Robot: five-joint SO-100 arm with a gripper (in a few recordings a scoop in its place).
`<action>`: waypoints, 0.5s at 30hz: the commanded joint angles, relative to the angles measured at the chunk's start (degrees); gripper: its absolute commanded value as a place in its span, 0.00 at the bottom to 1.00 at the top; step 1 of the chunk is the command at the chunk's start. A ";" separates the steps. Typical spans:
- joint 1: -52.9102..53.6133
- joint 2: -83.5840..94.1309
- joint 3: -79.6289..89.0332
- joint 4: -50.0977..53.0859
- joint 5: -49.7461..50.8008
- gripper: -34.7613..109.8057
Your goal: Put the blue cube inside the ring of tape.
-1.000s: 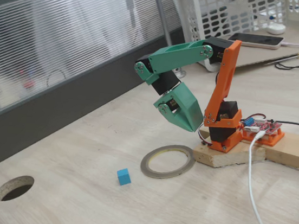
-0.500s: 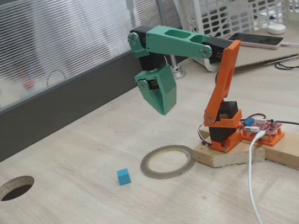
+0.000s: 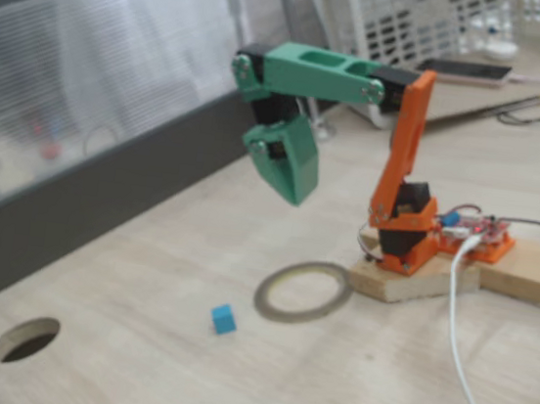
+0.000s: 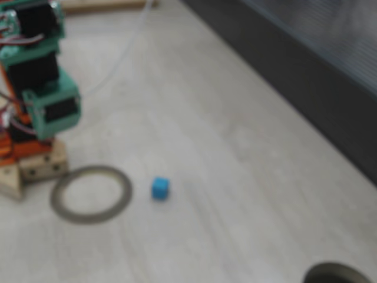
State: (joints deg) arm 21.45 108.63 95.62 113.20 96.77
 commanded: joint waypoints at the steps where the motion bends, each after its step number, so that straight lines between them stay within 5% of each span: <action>1: -0.26 -0.62 -1.41 0.35 0.79 0.24; 15: -19.60 -10.99 -1.41 -18.37 0.88 0.24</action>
State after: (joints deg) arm 3.52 97.12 95.54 96.68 96.77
